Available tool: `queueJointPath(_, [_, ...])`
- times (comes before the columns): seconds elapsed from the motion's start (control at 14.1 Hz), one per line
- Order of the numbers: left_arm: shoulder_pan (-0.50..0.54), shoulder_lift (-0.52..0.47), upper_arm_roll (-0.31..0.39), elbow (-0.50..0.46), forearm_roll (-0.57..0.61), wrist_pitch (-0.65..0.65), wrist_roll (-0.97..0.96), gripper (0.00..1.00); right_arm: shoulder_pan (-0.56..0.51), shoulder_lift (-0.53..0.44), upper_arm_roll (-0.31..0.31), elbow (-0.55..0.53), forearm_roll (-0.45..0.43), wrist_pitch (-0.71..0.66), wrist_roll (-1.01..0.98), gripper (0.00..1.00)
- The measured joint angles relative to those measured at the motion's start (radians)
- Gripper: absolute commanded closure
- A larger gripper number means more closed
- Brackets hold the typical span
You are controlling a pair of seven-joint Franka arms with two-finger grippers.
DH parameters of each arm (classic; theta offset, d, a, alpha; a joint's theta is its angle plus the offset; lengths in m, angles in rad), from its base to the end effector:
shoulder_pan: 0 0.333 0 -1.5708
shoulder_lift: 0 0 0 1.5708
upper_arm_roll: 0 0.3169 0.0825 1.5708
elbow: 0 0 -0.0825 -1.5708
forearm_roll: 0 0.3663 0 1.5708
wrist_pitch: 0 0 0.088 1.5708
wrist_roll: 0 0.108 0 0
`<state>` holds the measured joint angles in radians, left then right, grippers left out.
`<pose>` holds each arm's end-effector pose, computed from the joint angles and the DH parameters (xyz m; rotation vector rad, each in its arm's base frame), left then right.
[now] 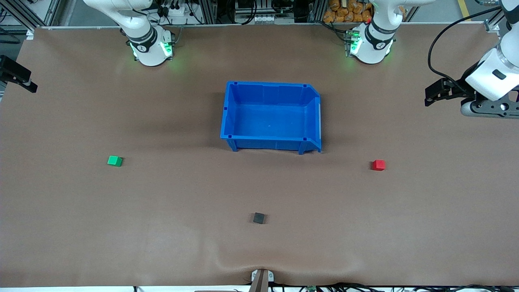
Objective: Attach green and red cubes to black cube
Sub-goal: 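Reach the left gripper to the red cube while the right gripper reaches the green cube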
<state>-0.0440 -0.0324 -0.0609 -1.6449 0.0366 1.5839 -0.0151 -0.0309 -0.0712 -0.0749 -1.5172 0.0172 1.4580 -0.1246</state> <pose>0.5240 -0.0518 0.6091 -3.0979 0.1407 0.0408 0.4995 -0.0528 0.6754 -3.1204 -0.0328 -0.0223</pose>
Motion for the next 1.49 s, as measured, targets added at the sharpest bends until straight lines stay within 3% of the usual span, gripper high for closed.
queueJointPath(0.92, [0.000,0.021,-0.003,-0.002,0.000,0.012,0.000,0.00,0.003,0.015,0.006,-0.014,0.000,-0.021,0.000,0.00])
queueJointPath(1.49, [0.003,0.222,-0.005,-0.012,0.000,0.181,-0.007,0.00,0.004,0.064,0.009,-0.014,0.000,-0.004,0.002,0.00])
